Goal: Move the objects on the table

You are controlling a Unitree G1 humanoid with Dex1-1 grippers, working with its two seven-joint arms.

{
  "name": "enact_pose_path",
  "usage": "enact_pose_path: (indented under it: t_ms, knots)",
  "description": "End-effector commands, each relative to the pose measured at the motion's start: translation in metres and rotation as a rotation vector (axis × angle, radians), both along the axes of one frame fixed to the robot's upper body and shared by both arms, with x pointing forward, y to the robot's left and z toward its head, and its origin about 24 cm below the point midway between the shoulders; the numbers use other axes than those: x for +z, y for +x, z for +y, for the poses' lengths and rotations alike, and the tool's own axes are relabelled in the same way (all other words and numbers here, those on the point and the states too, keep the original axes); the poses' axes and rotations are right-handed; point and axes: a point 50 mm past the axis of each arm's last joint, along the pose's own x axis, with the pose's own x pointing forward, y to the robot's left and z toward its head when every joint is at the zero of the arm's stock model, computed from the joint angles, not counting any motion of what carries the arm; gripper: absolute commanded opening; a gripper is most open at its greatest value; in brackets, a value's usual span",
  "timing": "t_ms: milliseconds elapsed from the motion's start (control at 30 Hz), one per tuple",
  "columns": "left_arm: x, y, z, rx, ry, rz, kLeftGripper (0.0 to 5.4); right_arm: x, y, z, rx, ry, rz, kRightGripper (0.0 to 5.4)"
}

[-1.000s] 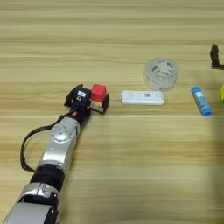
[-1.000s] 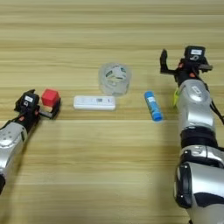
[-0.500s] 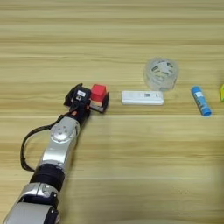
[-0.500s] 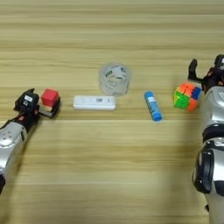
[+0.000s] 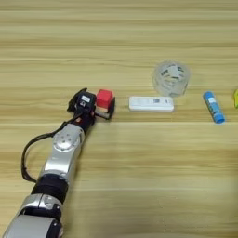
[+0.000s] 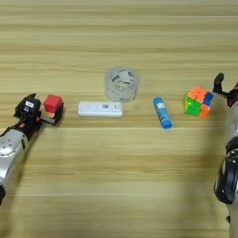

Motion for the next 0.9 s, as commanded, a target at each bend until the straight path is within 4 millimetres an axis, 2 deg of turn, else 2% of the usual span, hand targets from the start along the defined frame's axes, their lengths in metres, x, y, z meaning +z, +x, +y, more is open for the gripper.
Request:
enact_pose_path:
  t_ms: [33,267,633,767,900]
  knots:
    - [0.01,0.003,0.004,0.001,0.023,-0.043,5.39,-0.004,-0.004,-0.005,-0.019,0.0,0.041,5.4]
    - [0.046,0.008,0.002,-0.036,0.028,-0.171,5.39,-0.01,-0.003,0.0,-0.008,0.001,0.063,5.4]
    - [0.059,0.01,0.002,-0.048,0.028,-0.188,5.39,-0.028,-0.006,0.006,0.013,-0.061,0.203,5.4]
    - [0.076,0.023,-0.014,-0.117,0.061,-0.227,5.39,-0.031,-0.007,0.007,0.015,-0.071,0.229,5.4]
    - [0.106,0.054,-0.058,-0.252,0.125,-0.271,5.39,-0.03,-0.007,0.007,0.013,-0.073,0.219,5.4]
